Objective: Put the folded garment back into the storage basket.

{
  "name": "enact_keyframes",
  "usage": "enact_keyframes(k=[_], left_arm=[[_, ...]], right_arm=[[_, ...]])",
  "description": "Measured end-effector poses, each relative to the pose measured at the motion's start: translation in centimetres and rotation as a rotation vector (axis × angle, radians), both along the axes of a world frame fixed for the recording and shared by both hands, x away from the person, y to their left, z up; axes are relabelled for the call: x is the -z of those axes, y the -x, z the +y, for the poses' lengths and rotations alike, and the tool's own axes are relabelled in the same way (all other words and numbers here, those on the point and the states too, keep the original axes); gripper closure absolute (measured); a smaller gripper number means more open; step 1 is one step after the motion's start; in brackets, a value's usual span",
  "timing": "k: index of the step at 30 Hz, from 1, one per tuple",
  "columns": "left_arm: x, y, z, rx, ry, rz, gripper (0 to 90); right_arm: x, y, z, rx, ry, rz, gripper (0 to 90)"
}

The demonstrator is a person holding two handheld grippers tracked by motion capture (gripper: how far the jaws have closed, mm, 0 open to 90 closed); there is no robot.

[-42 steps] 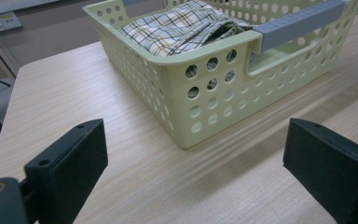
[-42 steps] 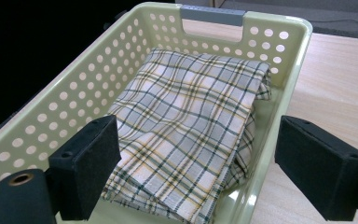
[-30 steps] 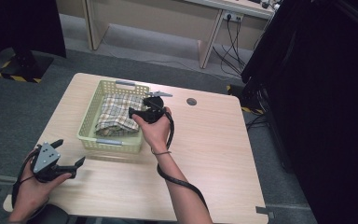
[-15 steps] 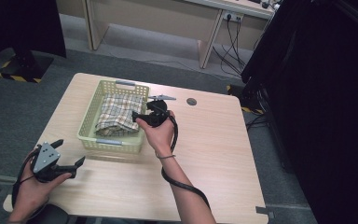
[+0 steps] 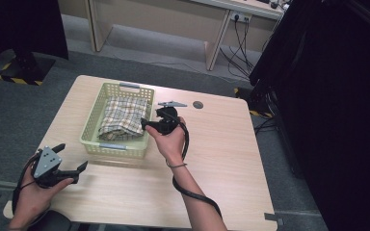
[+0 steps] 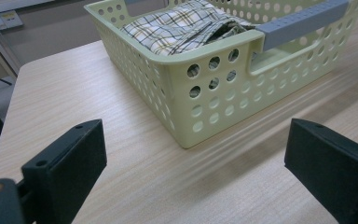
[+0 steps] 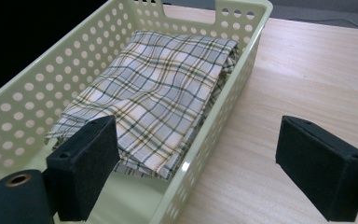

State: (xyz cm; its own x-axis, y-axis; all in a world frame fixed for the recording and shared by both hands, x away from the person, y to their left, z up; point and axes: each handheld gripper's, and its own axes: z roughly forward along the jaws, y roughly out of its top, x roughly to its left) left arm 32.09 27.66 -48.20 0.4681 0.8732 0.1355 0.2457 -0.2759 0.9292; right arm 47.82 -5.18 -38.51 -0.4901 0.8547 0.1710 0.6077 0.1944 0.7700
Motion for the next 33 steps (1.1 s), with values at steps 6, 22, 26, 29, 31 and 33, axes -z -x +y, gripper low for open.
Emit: enact_keyframes(k=[6,22,26,29,31,33], left_arm=[[0.0,0.0,0.0,-0.001,0.004,-0.001,5.0],[0.0,0.0,0.0,0.0,0.004,-0.001,5.1],[0.0,0.0,0.1,-0.001,0.005,-0.001,5.1],[0.0,0.0,0.1,0.0,0.006,-0.001,5.1],[0.0,0.0,0.1,0.0,0.005,-0.001,5.1],[0.0,0.0,0.1,0.0,0.005,-0.001,5.1]], right_arm=[[0.0,0.3,-0.5,-0.001,0.0,-0.002,14.1],[0.6,0.9,-2.6,0.021,-0.001,0.003,14.1],[0.8,1.0,-3.1,0.023,0.001,0.004,14.1],[1.1,1.1,-3.5,0.031,-0.003,0.01,14.1],[1.3,1.2,-3.7,0.031,-0.005,0.012,14.0],[1.4,1.3,-3.9,0.032,0.0,0.012,14.0]])
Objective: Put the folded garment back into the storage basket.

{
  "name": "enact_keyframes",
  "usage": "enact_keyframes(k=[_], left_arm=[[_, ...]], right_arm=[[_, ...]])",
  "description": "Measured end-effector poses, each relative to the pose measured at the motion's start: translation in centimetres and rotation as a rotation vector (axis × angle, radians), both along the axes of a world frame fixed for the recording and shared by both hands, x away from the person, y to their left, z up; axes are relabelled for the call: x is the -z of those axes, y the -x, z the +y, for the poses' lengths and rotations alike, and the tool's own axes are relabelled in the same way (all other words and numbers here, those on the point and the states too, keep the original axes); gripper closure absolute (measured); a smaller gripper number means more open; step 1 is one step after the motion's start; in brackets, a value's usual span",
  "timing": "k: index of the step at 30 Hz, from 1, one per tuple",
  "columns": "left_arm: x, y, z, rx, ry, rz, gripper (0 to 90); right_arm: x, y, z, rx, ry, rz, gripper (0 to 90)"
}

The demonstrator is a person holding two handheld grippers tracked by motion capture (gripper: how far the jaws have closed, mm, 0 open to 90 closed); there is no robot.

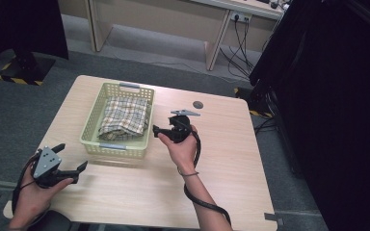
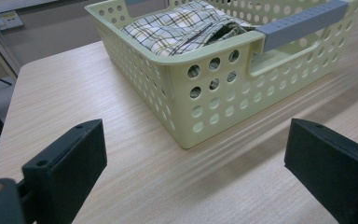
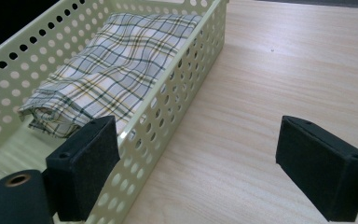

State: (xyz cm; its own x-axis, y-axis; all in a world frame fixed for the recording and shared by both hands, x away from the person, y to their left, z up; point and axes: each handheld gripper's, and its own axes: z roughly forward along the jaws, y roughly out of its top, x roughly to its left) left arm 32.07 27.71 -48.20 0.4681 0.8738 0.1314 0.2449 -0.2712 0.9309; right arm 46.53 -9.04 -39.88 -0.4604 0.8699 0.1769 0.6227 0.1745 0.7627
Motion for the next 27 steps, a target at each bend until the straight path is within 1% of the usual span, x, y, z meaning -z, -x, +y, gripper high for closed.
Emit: enact_keyframes(k=[7,16,27], left_arm=[[0.0,0.0,0.0,0.0,-0.003,0.0,5.1],[0.0,0.0,-0.1,0.0,-0.005,0.0,5.1],[0.0,0.0,-0.1,0.001,-0.005,-0.001,5.1]], right_arm=[[0.3,0.3,-0.7,0.002,0.009,-0.001,14.0],[0.2,0.7,-1.6,0.012,0.016,-0.011,14.0],[0.7,1.1,-2.8,0.024,0.023,-0.003,14.0]])
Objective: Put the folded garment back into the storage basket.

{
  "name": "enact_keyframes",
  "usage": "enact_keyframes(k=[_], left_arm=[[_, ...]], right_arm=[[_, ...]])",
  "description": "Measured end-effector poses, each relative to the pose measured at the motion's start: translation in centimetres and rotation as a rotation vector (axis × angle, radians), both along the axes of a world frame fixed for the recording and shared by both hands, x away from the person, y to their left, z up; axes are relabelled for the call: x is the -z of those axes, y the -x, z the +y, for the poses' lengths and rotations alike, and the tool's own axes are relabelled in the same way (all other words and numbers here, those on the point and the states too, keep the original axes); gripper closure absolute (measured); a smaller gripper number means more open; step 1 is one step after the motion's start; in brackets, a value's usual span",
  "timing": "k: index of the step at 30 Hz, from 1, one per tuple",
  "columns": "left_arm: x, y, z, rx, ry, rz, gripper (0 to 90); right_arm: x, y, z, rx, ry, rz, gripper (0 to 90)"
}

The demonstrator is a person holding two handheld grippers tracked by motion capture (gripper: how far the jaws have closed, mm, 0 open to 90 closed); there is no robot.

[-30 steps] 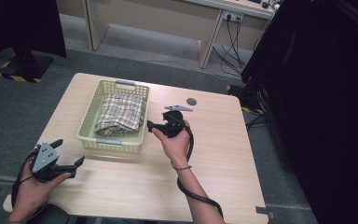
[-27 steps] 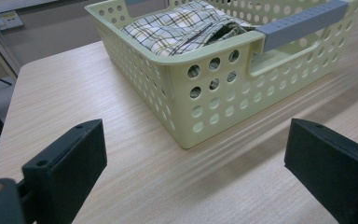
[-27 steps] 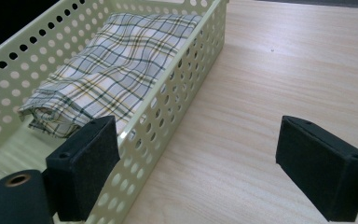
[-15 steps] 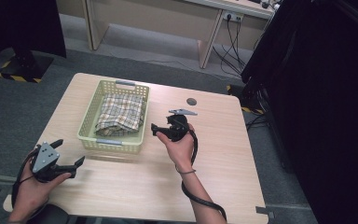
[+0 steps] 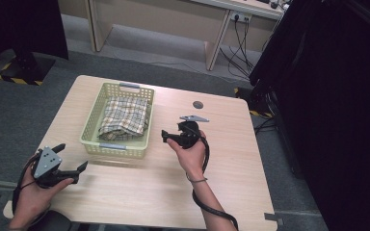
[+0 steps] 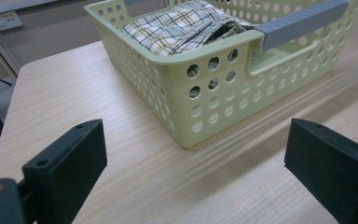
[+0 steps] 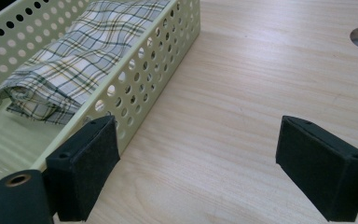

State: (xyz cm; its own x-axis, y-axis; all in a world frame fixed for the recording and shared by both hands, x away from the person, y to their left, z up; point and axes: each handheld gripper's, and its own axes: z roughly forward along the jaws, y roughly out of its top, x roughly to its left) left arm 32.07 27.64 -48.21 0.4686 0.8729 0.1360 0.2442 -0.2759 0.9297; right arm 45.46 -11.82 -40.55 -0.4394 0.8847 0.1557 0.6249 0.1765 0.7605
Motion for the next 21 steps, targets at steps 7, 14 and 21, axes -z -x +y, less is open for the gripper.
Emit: enact_keyframes(k=[7,14,21], left_arm=[[0.0,0.0,0.0,0.001,-0.004,0.001,5.1],[0.0,0.0,0.0,0.001,-0.003,0.0,5.1],[0.0,0.0,-0.1,0.0,-0.005,-0.001,5.2]], right_arm=[[0.2,0.5,-0.9,0.008,0.005,-0.002,14.0],[0.5,0.8,-1.6,0.018,0.005,0.001,14.0],[0.8,1.2,-2.5,0.03,0.012,-0.003,14.0]])
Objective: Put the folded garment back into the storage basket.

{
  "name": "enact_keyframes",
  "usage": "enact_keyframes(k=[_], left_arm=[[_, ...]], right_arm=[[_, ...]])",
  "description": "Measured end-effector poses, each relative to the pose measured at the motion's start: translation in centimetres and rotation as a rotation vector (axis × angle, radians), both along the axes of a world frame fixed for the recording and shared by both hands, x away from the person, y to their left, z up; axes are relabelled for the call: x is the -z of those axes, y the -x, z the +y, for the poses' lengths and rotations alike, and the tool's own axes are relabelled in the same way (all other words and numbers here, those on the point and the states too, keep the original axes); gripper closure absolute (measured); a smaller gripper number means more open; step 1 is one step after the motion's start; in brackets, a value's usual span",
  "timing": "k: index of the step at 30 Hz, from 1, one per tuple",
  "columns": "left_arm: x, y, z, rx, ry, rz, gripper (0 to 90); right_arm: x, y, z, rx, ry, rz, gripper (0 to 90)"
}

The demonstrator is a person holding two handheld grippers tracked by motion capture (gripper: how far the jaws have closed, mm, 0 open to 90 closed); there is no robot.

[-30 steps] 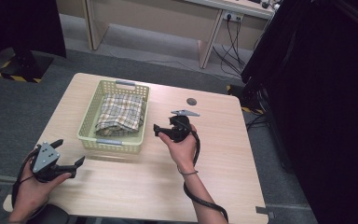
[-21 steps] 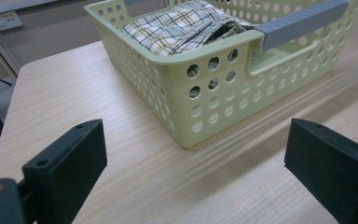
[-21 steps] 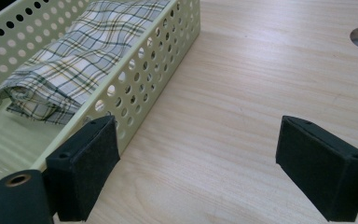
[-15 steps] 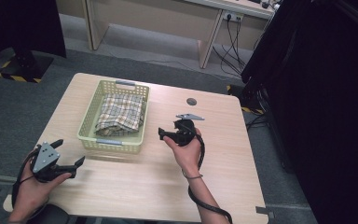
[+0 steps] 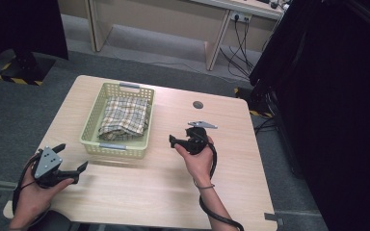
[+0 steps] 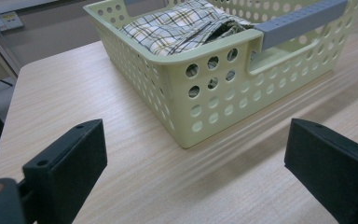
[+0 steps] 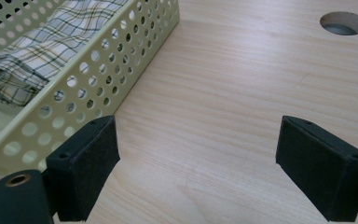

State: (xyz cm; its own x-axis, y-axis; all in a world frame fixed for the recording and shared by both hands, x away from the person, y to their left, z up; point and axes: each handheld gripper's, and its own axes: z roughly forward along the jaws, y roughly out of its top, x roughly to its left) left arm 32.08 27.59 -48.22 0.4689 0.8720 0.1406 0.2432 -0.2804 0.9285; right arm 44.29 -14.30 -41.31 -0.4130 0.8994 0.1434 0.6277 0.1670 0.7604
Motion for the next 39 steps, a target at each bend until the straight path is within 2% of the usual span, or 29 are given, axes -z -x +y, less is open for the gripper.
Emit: enact_keyframes(k=[6,39], left_arm=[[0.0,0.0,0.0,0.0,-0.003,0.002,5.2],[0.0,0.0,-0.1,0.001,-0.013,0.001,5.2]], right_arm=[[0.1,0.3,-0.8,0.009,0.015,-0.008,14.0],[1.2,1.4,-4.4,0.067,0.025,0.011,14.0]])
